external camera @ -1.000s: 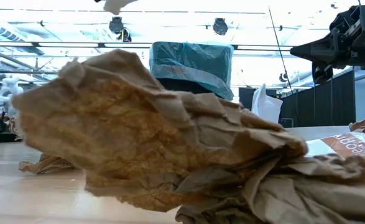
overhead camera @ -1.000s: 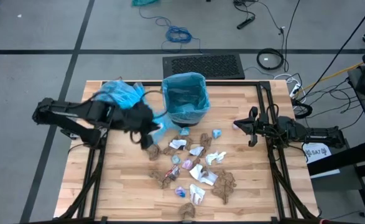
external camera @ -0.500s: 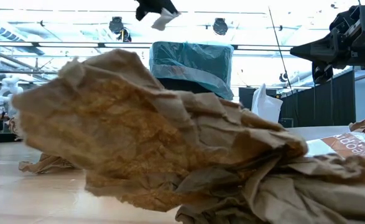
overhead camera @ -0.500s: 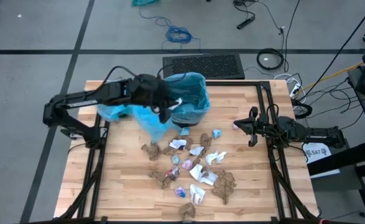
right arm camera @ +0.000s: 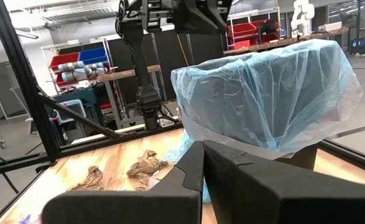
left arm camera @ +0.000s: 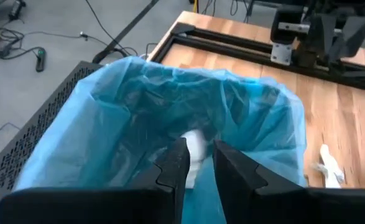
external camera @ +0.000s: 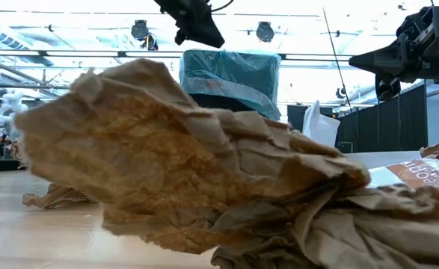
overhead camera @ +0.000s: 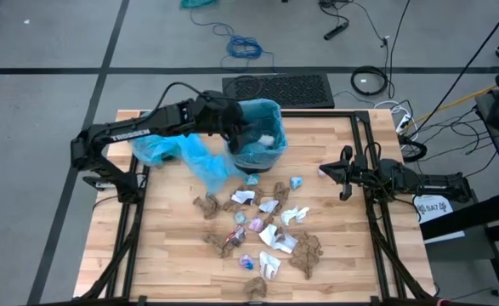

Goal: Place trash/remove bag and relplace
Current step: Put the white napkin into the trash bin, then put the brown paper into the trash bin

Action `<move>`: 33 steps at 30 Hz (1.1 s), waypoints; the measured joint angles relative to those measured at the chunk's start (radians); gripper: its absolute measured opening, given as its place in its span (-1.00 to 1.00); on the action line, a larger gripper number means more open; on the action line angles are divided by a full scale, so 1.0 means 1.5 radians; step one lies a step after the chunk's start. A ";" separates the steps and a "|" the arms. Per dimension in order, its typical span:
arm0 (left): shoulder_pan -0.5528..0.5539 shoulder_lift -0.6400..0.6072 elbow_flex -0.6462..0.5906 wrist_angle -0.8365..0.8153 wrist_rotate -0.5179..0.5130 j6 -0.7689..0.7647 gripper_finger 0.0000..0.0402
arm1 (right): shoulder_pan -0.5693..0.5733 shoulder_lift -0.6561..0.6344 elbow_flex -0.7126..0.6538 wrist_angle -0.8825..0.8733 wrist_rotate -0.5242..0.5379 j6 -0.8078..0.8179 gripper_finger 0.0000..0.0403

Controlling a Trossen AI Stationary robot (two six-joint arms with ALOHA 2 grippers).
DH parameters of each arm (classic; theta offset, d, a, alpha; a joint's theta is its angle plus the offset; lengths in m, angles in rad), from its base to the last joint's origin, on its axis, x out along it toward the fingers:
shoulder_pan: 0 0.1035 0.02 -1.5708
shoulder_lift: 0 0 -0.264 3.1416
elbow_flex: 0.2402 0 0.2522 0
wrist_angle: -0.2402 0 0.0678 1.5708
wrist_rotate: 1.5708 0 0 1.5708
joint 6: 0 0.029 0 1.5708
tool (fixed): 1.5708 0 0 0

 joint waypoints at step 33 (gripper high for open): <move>-0.002 -0.010 0.000 -0.021 0.000 -0.001 -0.60 | 0.000 0.000 0.000 0.000 0.000 0.000 -1.00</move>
